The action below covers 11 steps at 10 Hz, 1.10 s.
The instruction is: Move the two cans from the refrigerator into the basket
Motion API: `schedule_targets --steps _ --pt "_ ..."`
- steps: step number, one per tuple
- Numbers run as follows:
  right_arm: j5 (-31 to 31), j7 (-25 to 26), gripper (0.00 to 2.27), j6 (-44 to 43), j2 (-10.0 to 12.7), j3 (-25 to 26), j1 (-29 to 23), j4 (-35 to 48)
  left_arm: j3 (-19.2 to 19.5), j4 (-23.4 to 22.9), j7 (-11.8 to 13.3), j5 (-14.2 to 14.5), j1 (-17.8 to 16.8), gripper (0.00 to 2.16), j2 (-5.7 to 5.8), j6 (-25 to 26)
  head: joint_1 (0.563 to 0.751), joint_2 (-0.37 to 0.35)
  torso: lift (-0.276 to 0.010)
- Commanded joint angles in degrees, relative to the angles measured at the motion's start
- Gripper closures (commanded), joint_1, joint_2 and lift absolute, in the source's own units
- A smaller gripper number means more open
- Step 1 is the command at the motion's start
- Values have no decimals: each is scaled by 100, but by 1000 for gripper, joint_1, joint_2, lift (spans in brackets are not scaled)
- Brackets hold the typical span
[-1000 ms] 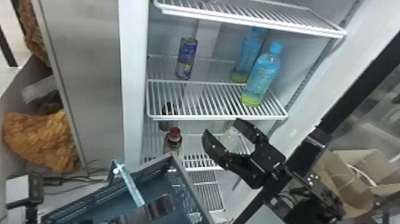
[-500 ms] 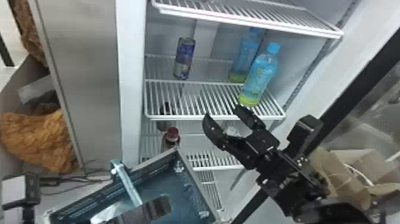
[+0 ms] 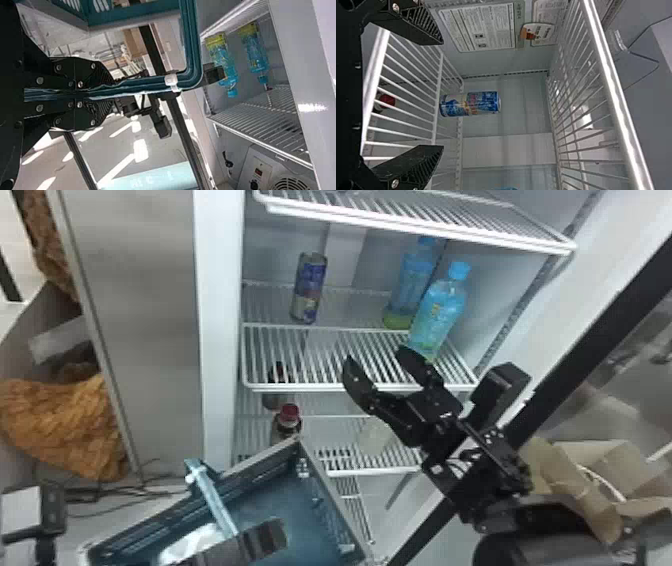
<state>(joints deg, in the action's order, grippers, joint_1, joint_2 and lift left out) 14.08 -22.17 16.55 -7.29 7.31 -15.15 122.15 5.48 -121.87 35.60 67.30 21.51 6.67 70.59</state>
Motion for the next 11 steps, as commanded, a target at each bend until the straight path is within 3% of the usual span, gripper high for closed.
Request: schedule_targets --steps 1,11 --pt "-37 46 102 61 0 -91 236 -199 0 2 0 0 0 1202 -8 0 695 -300 -35" --pt "-220 406 102 61 35 -582 1614 -1647 -34 30 0 0 -14 1202 0 0 695 -254 -35"
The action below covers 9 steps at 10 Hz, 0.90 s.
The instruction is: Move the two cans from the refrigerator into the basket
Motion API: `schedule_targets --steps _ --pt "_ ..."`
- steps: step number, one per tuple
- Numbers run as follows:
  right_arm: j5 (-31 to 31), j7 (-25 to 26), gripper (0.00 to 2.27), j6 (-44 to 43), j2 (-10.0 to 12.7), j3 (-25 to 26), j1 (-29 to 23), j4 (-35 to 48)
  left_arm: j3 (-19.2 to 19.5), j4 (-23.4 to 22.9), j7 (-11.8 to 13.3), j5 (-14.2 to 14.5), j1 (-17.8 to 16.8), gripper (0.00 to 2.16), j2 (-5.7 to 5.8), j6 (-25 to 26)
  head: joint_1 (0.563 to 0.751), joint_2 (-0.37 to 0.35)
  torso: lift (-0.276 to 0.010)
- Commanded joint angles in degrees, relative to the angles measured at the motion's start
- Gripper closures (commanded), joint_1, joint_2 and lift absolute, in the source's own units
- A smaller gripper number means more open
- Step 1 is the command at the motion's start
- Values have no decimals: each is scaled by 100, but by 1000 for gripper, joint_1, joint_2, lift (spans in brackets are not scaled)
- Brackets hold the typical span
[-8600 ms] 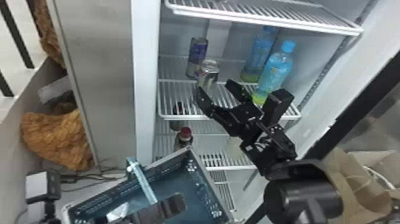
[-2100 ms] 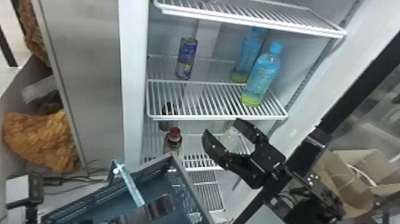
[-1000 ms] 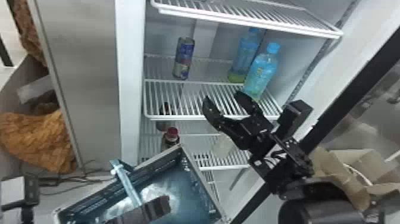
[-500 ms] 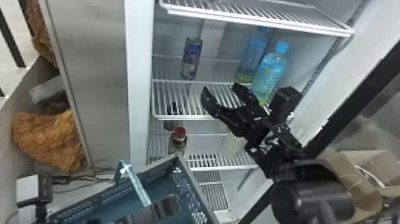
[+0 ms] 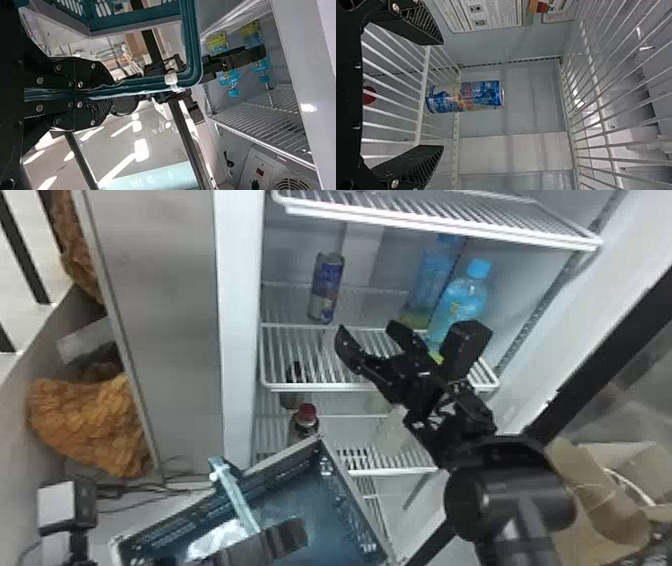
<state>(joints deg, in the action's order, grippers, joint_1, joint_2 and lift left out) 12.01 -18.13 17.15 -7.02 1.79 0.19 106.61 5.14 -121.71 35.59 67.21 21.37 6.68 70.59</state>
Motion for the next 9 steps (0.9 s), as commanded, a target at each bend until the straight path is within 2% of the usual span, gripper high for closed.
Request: schedule_targets --steps 1,9 --pt "-47 11 105 0 8 -88 263 -304 0 14 0 9 0 1202 9 0 695 -251 -35" --pt "-207 178 104 -70 26 -396 1374 -1457 -23 42 -9 32 -28 1202 18 0 695 -218 -35"
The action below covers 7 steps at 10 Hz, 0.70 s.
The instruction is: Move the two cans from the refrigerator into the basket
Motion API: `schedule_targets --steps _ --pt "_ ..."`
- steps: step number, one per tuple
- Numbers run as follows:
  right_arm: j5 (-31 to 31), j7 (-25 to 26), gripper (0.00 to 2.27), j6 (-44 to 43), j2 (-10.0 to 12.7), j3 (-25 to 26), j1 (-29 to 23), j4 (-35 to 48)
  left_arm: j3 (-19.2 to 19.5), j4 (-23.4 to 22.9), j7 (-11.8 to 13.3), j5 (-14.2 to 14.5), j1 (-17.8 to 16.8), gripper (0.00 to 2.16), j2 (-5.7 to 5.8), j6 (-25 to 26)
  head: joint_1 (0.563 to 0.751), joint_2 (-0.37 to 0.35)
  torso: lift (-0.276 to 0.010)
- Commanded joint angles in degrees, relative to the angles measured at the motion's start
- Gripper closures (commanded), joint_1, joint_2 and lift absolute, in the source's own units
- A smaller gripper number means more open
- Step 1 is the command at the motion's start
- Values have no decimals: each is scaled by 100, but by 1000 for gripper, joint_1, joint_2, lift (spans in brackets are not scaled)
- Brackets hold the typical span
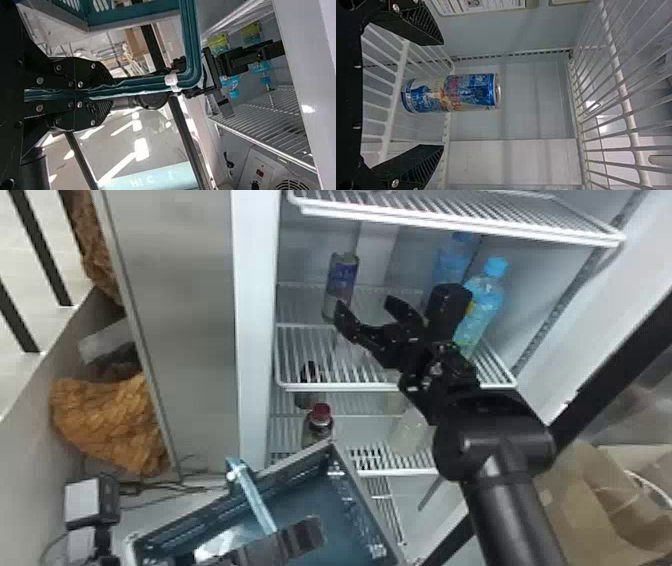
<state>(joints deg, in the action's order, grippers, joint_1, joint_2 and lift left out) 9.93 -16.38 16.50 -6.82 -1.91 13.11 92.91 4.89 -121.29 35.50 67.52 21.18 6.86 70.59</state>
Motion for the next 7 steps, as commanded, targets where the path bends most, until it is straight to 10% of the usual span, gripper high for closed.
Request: schedule_targets --steps 1,7 --pt "-10 3 104 -33 23 -60 208 -284 -10 0 0 0 -9 1202 0 0 695 -216 -35" --pt "-102 143 102 -202 67 -311 883 -1170 -44 28 -8 12 -37 1202 18 0 695 -192 -35"
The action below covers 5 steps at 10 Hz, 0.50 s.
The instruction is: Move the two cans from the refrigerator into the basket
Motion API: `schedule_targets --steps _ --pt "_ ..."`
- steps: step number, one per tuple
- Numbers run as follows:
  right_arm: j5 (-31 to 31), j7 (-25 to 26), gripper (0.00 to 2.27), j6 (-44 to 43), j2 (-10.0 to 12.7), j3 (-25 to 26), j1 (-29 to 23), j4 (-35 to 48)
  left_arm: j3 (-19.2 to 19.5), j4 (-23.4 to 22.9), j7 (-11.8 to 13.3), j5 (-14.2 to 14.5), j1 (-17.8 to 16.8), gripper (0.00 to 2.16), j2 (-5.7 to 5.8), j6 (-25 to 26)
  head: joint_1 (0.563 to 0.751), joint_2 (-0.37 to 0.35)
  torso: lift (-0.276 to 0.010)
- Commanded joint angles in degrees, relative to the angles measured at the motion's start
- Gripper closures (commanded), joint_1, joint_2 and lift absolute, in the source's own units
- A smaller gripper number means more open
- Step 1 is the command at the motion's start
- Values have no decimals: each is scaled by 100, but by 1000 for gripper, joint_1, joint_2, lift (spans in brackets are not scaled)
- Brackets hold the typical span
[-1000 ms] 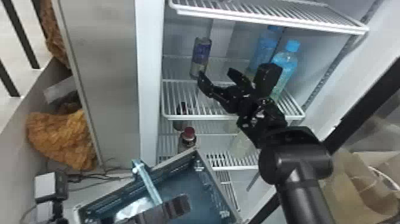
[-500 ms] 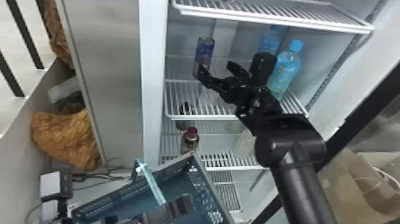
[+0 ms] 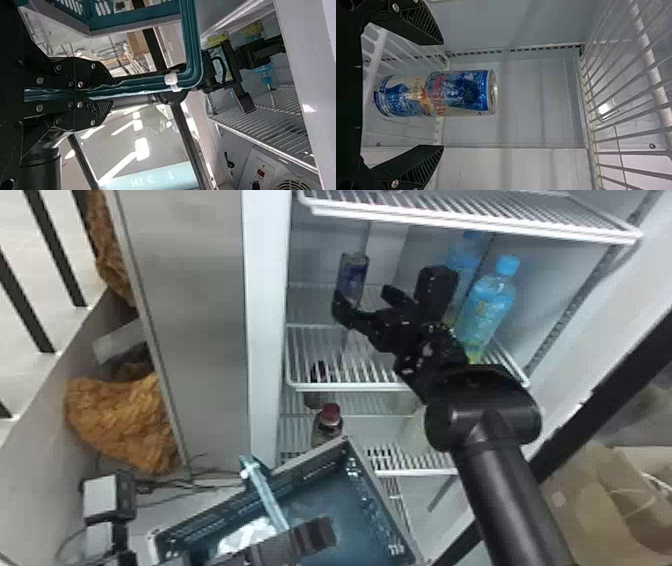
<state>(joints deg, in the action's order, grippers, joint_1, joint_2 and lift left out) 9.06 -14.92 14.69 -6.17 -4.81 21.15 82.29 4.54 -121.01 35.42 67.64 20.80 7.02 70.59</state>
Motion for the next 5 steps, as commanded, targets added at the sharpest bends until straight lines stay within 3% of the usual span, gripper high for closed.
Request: schedule_targets --steps 1,5 --pt "-49 15 102 -21 10 -44 163 -220 -9 0 0 0 -13 1202 1 -14 695 -192 -35" --pt "-38 95 102 -77 28 -250 529 -741 -20 28 0 11 -27 1202 10 -14 692 -182 -35"
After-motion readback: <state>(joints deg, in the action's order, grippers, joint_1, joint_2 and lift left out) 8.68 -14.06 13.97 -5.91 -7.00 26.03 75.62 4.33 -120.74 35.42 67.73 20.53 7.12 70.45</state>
